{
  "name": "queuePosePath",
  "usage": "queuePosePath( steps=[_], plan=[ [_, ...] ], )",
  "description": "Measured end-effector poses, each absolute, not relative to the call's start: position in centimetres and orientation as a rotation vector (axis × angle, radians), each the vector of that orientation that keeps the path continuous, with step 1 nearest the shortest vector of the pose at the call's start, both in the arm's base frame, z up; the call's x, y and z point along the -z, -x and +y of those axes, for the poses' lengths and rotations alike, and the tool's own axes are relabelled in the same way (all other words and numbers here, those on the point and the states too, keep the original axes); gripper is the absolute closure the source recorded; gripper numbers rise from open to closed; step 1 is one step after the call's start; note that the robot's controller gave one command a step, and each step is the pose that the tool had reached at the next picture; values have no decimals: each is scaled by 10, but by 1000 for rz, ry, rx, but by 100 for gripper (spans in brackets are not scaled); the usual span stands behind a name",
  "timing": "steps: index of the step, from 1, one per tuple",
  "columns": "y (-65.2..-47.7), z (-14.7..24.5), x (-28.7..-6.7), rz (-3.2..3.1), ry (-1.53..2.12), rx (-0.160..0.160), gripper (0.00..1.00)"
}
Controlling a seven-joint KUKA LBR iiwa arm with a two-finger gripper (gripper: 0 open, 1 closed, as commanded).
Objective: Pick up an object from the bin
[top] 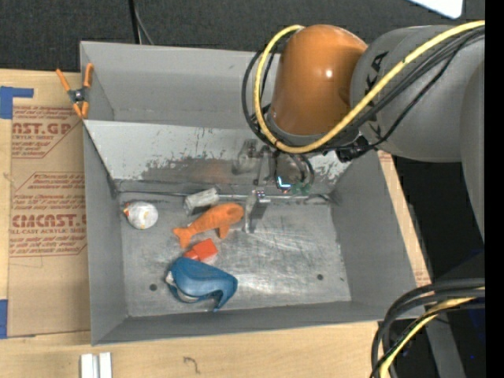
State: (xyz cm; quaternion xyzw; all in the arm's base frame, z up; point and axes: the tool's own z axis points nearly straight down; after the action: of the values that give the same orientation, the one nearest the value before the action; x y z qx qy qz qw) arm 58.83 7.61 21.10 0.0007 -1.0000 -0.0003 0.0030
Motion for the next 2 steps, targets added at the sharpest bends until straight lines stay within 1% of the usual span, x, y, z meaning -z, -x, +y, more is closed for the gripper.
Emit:
queuePosePath(
  steps=[1, 2],
  plan=[
    [-590, 76, -216, -3144, -1, 2, 0],
    [-578, 83, -185, -3145, -141, 0, 0]
  ],
)
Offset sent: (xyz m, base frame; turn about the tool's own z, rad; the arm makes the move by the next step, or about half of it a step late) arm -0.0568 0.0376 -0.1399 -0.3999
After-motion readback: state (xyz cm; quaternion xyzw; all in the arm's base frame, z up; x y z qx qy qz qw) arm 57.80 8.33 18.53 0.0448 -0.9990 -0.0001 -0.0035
